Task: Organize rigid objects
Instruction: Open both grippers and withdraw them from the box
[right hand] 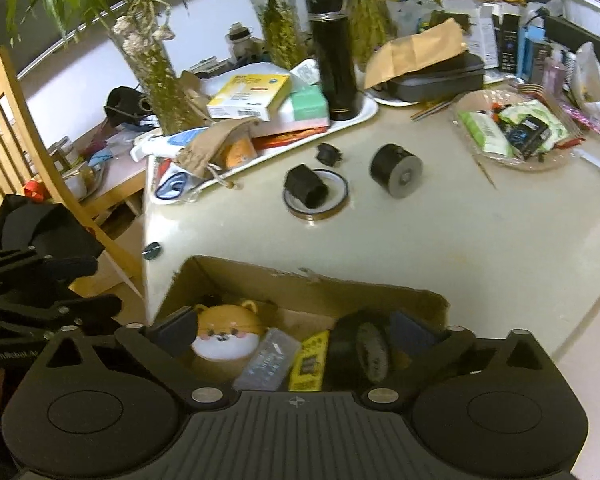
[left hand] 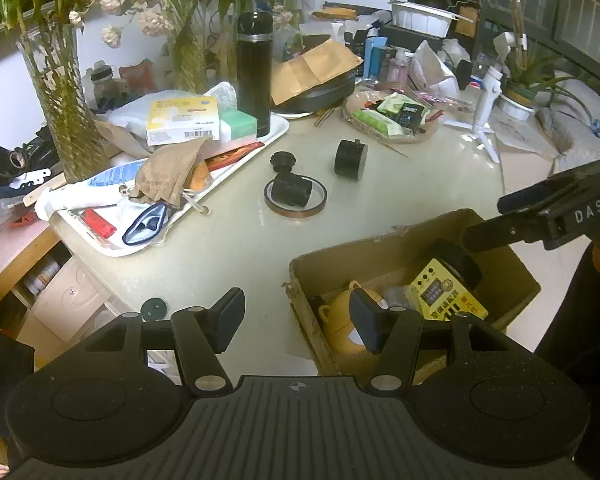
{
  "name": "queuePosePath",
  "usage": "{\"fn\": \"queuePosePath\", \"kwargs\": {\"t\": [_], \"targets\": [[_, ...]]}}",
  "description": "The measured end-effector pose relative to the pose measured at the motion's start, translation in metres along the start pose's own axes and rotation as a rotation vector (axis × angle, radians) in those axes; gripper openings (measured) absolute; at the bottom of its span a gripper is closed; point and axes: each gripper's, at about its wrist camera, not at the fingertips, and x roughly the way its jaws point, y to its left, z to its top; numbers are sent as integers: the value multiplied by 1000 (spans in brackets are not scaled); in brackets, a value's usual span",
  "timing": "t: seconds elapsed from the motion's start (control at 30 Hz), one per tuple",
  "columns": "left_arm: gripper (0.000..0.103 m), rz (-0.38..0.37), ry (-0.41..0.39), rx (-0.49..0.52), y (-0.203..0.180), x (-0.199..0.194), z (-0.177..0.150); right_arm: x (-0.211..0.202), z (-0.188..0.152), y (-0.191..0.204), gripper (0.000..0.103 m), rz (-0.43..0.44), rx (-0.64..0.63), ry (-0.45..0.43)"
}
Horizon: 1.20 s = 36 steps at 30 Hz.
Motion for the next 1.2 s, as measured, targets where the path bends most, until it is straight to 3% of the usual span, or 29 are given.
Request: {"fn": "queuePosePath", "kwargs": {"t": [0.37,1.2], "targets": [[57,-6,23,18,-5,7,0,-4,-19,-21,103,-73,-10,-5],[57,-37,21,55,-12,29,13,5,-13,-37,103,-16,44,6]]}}
